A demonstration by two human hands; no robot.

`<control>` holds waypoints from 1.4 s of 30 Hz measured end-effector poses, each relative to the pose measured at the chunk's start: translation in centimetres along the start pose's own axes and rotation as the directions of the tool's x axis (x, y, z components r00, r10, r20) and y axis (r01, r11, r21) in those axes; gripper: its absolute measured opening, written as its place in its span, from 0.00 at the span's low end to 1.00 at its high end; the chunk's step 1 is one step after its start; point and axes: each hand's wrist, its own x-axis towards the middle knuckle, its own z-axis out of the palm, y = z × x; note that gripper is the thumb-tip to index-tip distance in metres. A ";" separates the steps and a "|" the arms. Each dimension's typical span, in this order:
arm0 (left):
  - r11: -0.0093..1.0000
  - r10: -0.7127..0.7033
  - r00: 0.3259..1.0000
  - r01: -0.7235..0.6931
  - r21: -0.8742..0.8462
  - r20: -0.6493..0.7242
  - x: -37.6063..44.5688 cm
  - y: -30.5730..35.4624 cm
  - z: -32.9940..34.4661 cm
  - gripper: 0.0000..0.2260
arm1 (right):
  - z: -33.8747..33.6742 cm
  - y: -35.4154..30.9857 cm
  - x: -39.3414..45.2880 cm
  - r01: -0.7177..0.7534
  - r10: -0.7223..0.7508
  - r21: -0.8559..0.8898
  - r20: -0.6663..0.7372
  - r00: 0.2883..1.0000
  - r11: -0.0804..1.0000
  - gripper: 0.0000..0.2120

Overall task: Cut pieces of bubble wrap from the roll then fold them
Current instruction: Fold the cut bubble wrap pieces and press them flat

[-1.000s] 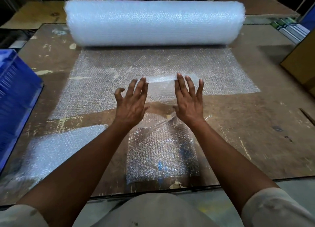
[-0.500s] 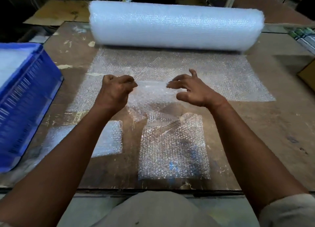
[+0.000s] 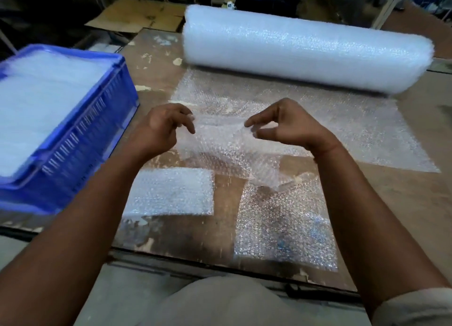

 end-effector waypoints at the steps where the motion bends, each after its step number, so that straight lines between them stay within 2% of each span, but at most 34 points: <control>1: 1.000 -0.005 1.000 0.005 0.015 0.006 -0.2 -0.4 -0.6 0.25 | 0.8 -0.4 0.5 0.015 -0.019 -0.105 -0.040 0.999 0.994 0.11; 5: 1.000 -0.004 1.000 0.003 0.024 0.010 -1.6 -1.2 -2.6 0.22 | 3.8 -2.4 2.2 -0.016 -0.025 -0.292 -0.138 0.990 0.956 0.12; 10: 0.992 -0.098 0.995 0.097 -0.078 -0.009 -3.9 -2.2 -4.5 0.03 | 7.4 -3.7 3.2 -0.057 0.004 -0.392 -0.133 0.991 0.918 0.25; 13: 0.977 -0.193 0.981 0.195 -0.084 0.026 -4.9 -3.8 -4.9 0.16 | 8.9 -3.9 4.2 -0.077 0.046 -0.456 -0.079 0.996 0.887 0.25; 17: 0.978 -0.184 0.983 0.186 -0.097 0.029 -6.5 -5.3 -5.2 0.21 | 10.5 -4.2 5.0 -0.089 0.058 -0.445 -0.083 0.995 0.891 0.07; 19: 0.980 -0.176 0.981 0.183 -0.080 0.088 -7.2 -6.3 -5.3 0.23 | 11.2 -4.2 5.1 -0.085 0.051 -0.440 -0.088 0.995 0.894 0.04; 22: 0.976 -0.201 0.962 0.213 -0.051 0.184 -7.9 -8.0 -5.3 0.27 | 12.6 -4.4 5.5 -0.110 0.083 -0.437 -0.082 0.993 0.893 0.07; 26: 0.966 -0.251 0.945 0.258 -0.009 0.211 -8.3 -9.9 -5.2 0.30 | 14.5 -4.7 6.2 -0.126 0.099 -0.431 -0.085 0.991 0.893 0.09; 31: 0.958 -0.282 0.939 0.286 0.009 0.197 -8.5 -11.2 -5.4 0.36 | 16.7 -4.5 6.5 -0.130 -0.007 -0.499 -0.264 0.965 0.856 0.12; 34: 0.962 -0.271 0.955 0.272 0.008 0.121 -9.5 -11.4 -5.4 0.42 | 18.0 -4.6 5.9 -0.086 -0.143 -0.553 -0.358 0.923 0.828 0.29; 36: 0.962 -0.273 0.957 0.271 0.039 0.094 -11.0 -11.7 -4.9 0.42 | 19.2 -4.4 4.8 -0.040 -0.223 -0.605 -0.353 0.909 0.795 0.34; 38: 0.945 -0.328 0.938 0.322 0.062 0.110 -13.1 -12.3 -4.1 0.42 | 21.0 -3.9 3.3 -0.012 -0.242 -0.641 -0.307 0.920 0.767 0.30; 42: 0.899 -0.422 0.853 0.437 0.020 0.307 -16.7 -11.9 -2.0 0.42 | 24.9 -2.6 -0.7 -0.016 -0.158 -0.607 -0.231 0.960 0.794 0.32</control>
